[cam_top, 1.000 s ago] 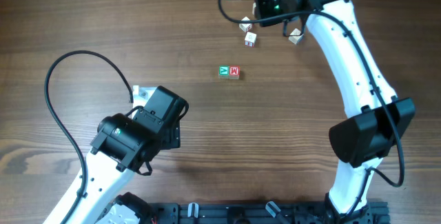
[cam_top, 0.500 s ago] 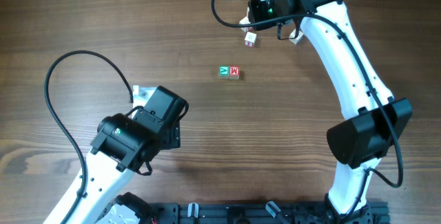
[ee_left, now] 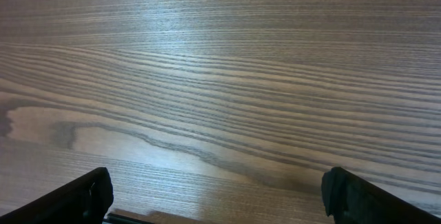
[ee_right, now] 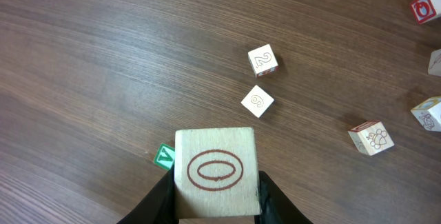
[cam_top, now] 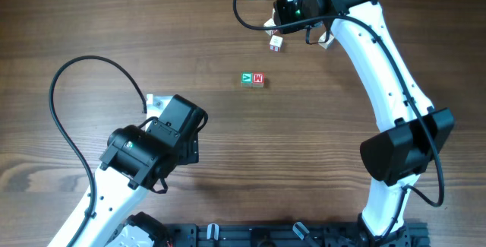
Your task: Form a circle
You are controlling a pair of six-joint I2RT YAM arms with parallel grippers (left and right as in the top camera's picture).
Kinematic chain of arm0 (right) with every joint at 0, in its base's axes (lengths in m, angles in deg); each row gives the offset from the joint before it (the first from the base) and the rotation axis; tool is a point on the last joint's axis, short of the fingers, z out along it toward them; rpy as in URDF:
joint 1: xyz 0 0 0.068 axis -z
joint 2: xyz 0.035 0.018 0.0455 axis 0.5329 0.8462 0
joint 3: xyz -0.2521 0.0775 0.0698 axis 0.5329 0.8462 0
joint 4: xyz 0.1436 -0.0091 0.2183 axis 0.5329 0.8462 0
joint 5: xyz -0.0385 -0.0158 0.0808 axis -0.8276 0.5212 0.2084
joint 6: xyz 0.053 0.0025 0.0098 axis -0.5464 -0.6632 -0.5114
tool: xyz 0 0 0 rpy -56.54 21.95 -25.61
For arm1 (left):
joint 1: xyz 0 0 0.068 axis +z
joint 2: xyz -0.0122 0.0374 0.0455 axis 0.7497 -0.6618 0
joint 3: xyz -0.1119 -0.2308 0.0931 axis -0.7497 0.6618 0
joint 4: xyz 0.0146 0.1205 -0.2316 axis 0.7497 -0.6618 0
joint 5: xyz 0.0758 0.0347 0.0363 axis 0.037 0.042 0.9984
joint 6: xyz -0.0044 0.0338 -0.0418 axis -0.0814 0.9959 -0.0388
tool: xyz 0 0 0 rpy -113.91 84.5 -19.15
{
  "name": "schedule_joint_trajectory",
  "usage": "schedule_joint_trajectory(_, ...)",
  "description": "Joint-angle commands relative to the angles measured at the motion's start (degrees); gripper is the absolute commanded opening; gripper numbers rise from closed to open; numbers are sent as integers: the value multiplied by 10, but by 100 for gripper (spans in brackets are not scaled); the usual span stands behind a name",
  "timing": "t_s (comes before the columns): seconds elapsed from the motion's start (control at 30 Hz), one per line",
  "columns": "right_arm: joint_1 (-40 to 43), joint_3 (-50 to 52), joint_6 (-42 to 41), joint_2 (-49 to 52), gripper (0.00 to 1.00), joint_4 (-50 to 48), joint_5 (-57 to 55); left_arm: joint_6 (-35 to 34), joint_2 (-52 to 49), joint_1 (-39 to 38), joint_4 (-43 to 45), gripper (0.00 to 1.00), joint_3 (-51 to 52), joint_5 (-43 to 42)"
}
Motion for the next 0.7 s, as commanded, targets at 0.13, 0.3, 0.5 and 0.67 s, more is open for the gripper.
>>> schedule_joint_trajectory(0.13,-1,-7,-7,-12,9,1,-6,-8,4,3,0,100,1,-5)
schedule_joint_trajectory(0.3,-1,-7,-7,-12,9,3,-6,-8,4,3,0,100,1,-5)
schedule_joint_trajectory(0.5,-3,21,-38,-11,6,9,34,-8,4,3,0,100,1,-5)
schedule_joint_trajectory(0.67,-13,127,-39,-11,6,-48,33,-8,4,3,0,100,1,-5)
